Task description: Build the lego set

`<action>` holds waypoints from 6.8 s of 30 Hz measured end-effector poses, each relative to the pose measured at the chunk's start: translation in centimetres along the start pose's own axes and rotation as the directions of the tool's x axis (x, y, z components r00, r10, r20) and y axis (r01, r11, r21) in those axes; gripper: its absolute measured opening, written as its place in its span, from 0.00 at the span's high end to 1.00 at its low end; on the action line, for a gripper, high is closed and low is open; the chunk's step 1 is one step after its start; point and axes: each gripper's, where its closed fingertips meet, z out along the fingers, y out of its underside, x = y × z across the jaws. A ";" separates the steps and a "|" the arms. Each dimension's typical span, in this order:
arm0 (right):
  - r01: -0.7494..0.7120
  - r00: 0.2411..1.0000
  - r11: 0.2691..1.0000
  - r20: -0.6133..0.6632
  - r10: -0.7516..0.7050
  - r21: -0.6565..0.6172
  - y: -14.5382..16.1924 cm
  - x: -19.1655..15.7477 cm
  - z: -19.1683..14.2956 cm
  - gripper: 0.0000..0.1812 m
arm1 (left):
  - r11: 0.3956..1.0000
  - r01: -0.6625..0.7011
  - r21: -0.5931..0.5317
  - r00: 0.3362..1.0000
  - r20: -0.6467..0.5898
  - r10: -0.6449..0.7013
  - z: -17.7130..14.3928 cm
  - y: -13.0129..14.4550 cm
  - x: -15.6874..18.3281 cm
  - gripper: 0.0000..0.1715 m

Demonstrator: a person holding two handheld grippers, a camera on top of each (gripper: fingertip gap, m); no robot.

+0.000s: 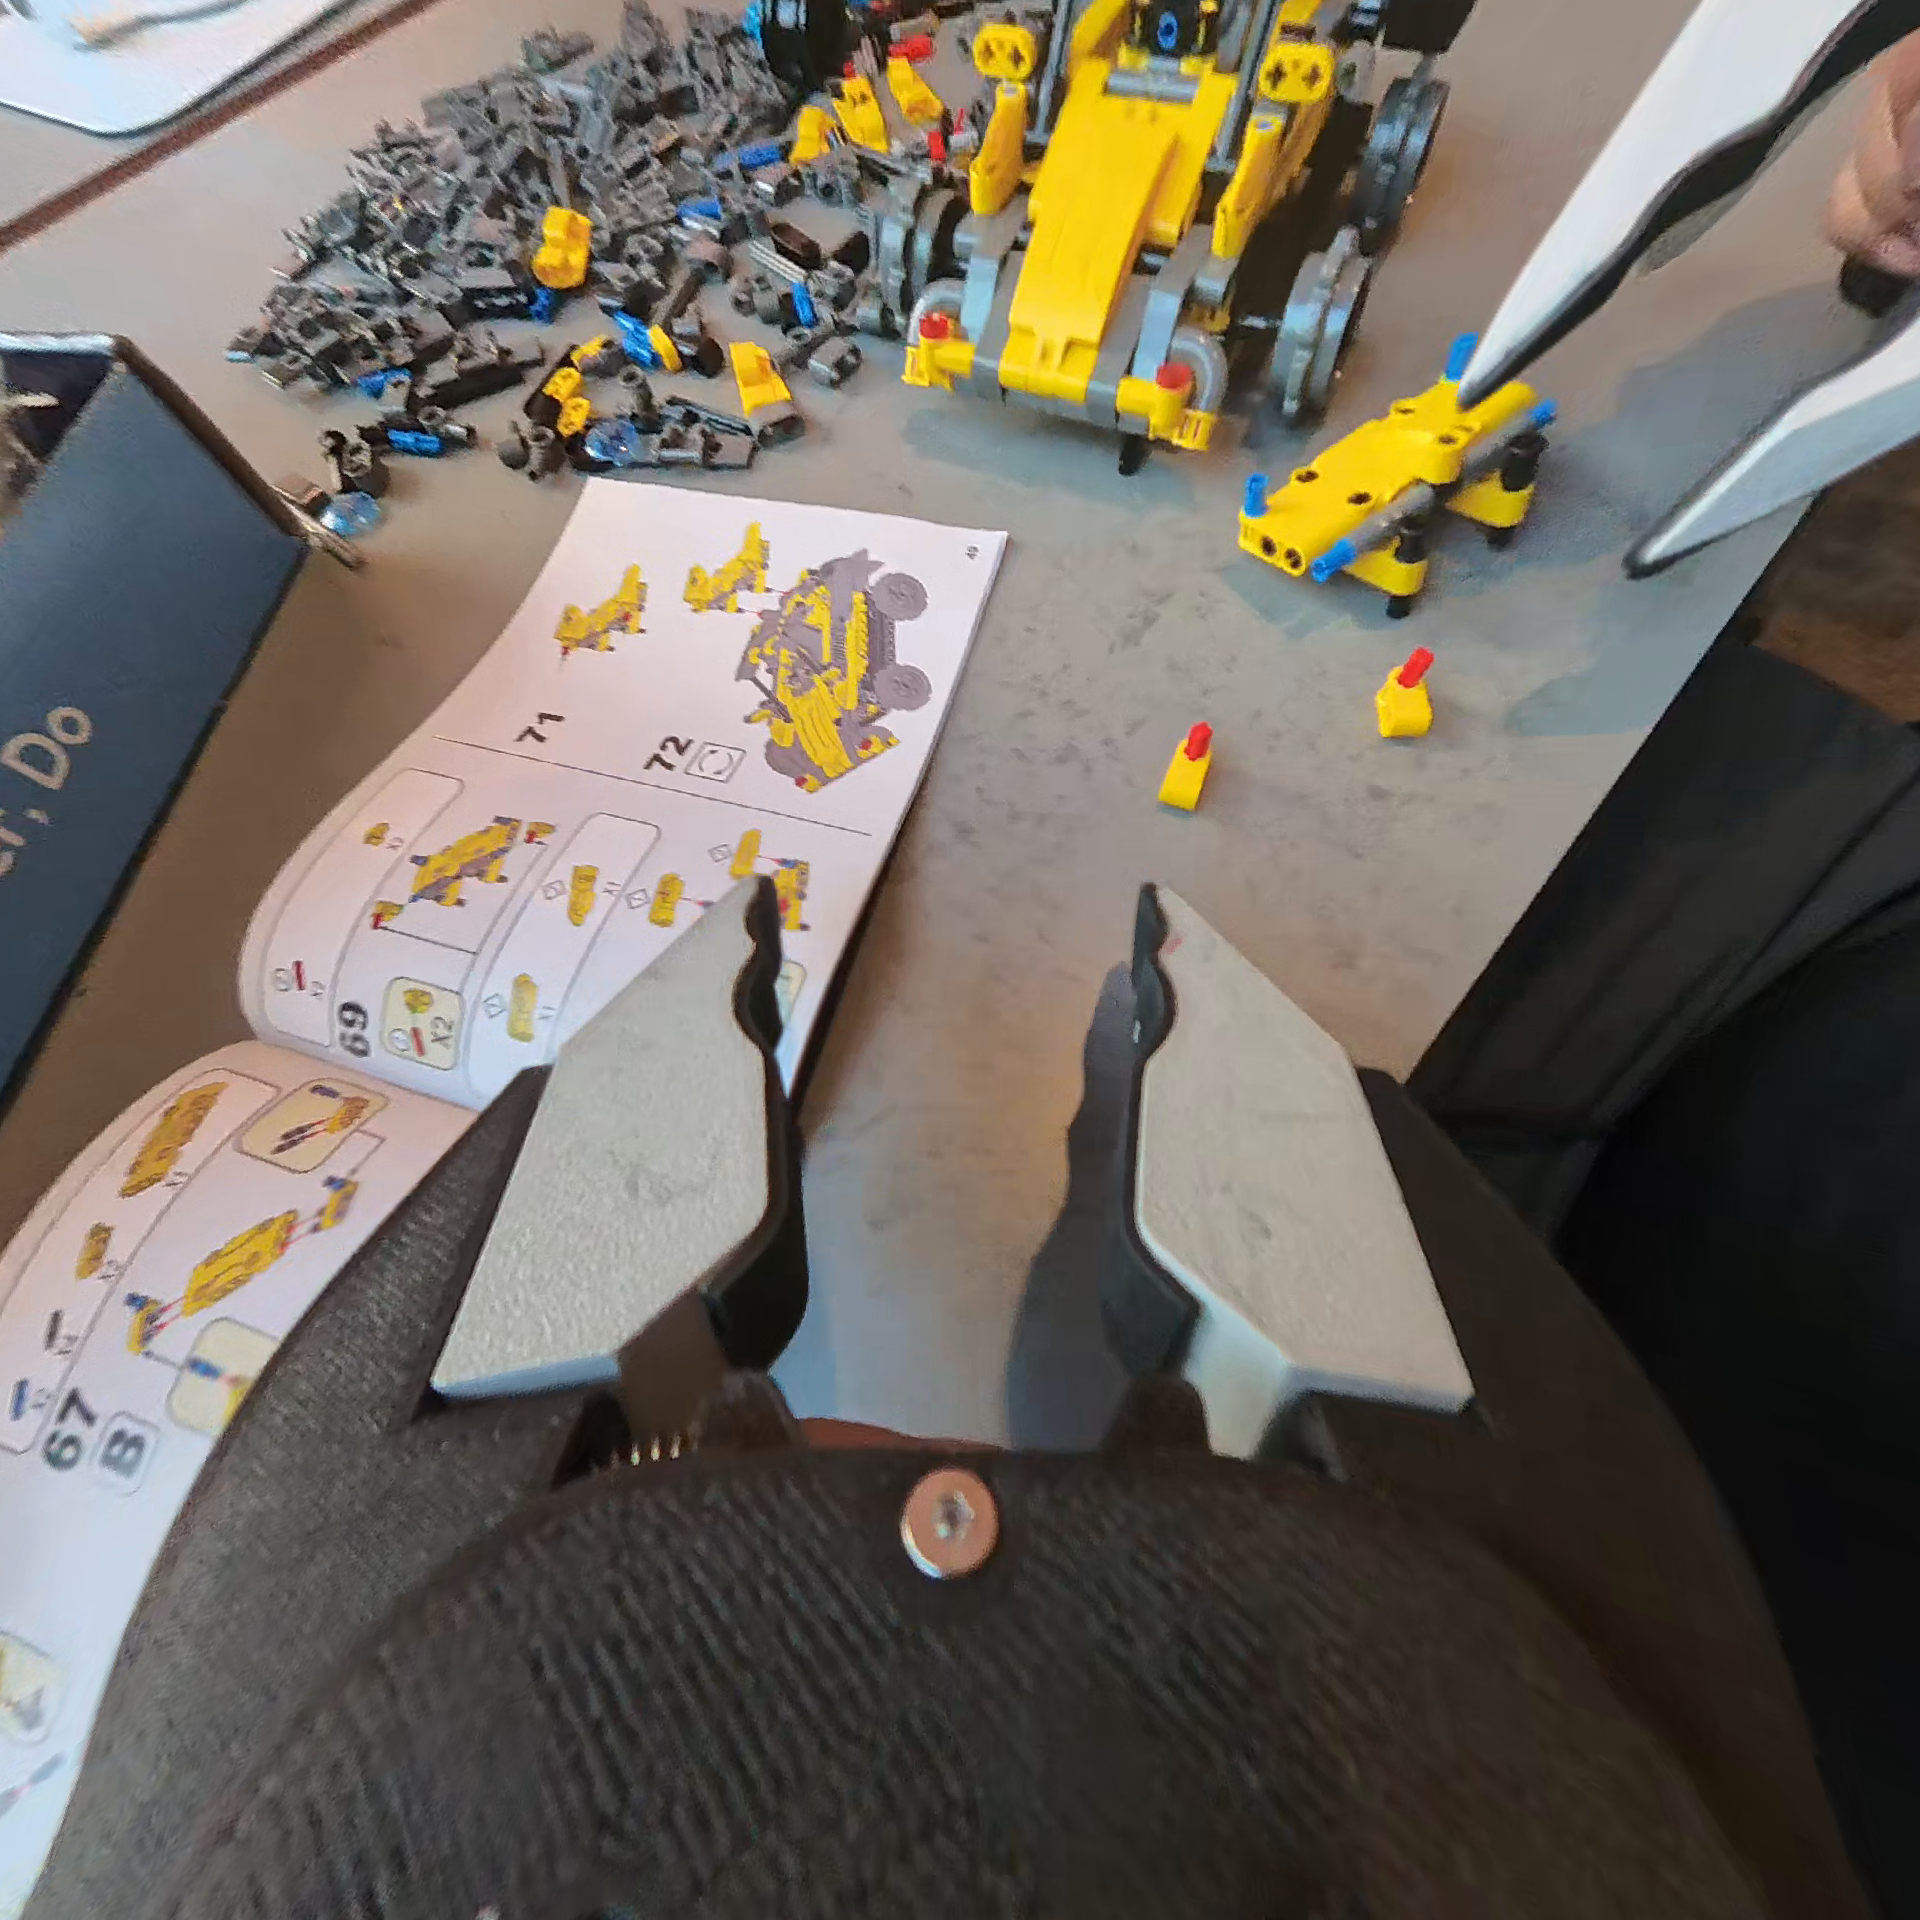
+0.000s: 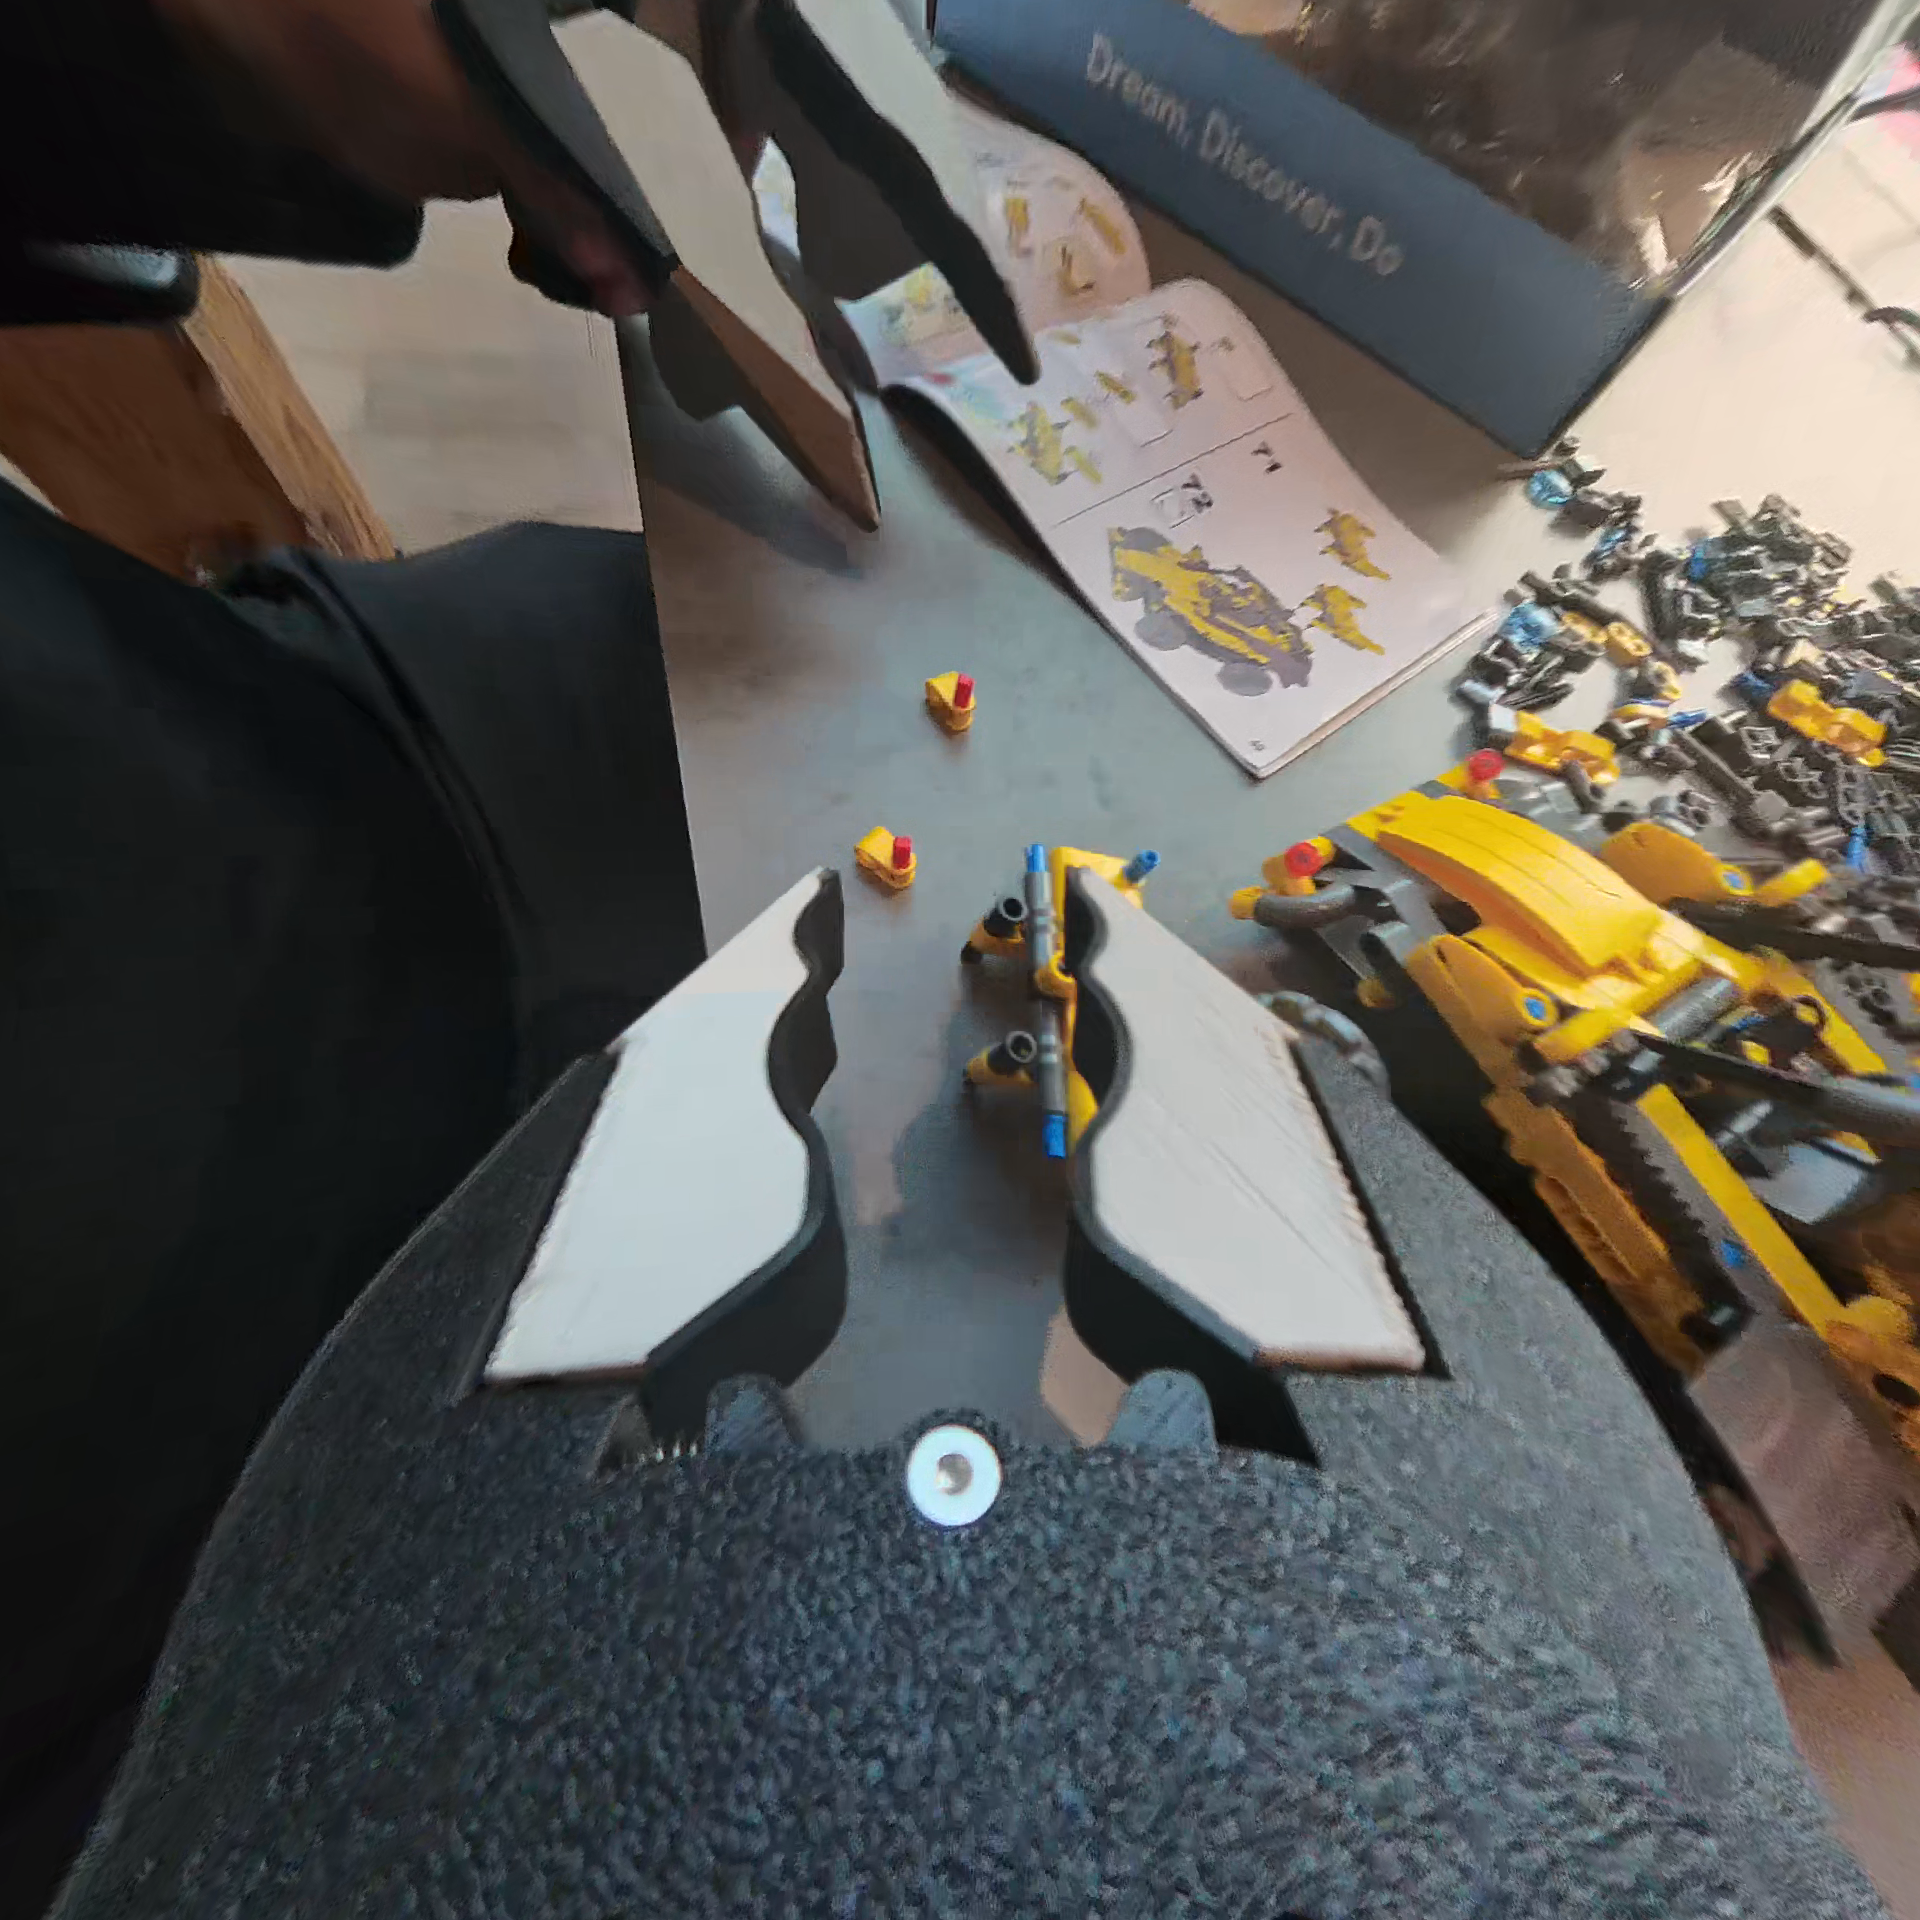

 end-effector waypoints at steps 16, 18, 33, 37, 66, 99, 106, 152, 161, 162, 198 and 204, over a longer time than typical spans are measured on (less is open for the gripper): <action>-0.066 0.995 0.992 0.067 0.073 -0.108 0.7 -1.9 3.9 0.77 | 0.999 -0.008 -0.044 0.998 -0.066 0.005 0.9 1.6 1.8 0.63; -0.054 0.996 0.992 0.070 0.063 -0.116 0.7 -2.1 4.0 0.77 | 0.999 -0.007 -0.048 0.998 -0.069 0.003 1.0 1.7 1.8 0.63; -0.068 0.992 0.982 0.090 0.085 -0.174 1.4 -2.2 4.8 0.77 | 0.999 -0.012 -0.052 0.996 -0.088 0.007 1.0 2.0 2.3 0.66; -0.067 0.992 0.982 0.093 0.084 -0.175 1.3 -2.4 4.8 0.79 | 0.999 -0.026 -0.032 0.997 -0.075 0.023 0.9 1.8 2.3 0.66; -0.104 0.986 0.980 0.112 0.124 -0.168 1.5 -3.1 4.2 0.96 | 0.999 -0.033 -0.001 0.998 -0.055 0.033 0.7 1.6 2.2 0.73; 0.107 0.993 0.921 0.095 -0.076 -0.374 8.8 2.5 -5.4 0.89 | 0.999 -0.038 0.013 0.998 -0.039 0.039 0.6 1.5 2.1 0.79; 0.000 1.000 0.951 0.001 0.000 -0.309 9.3 2.7 -5.8 0.89 | 0.999 -0.044 0.021 0.998 -0.035 0.045 0.5 1.5 2.1 0.79; -0.618 0.739 0.786 0.322 0.592 -0.024 2.1 -1.2 -4.3 0.91 | 0.409 -0.897 0.169 0.436 0.172 0.883 5.6 -7.6 14.8 0.88; -0.753 0.584 0.657 0.416 0.697 -0.043 2.4 -1.8 -4.3 0.91 | 0.245 -0.957 0.157 0.280 0.266 0.923 6.1 -8.2 15.5 0.96; -0.770 0.563 0.636 0.423 0.710 -0.042 2.5 -1.6 -4.3 0.91 | 0.239 -0.959 0.152 0.273 0.275 0.922 6.3 -8.2 15.4 0.96; 0.234 0.954 0.962 0.157 -0.255 0.139 -3.7 -7.3 -7.2 0.90 | 0.962 0.172 0.210 0.221 -0.960 0.170 -2.7 -9.2 19.9 0.96; 0.061 0.983 0.987 0.160 -0.085 0.148 -2.6 -5.2 -6.8 0.91 | 0.968 0.160 0.193 0.396 -0.911 0.116 -0.3 -9.5 18.5 0.93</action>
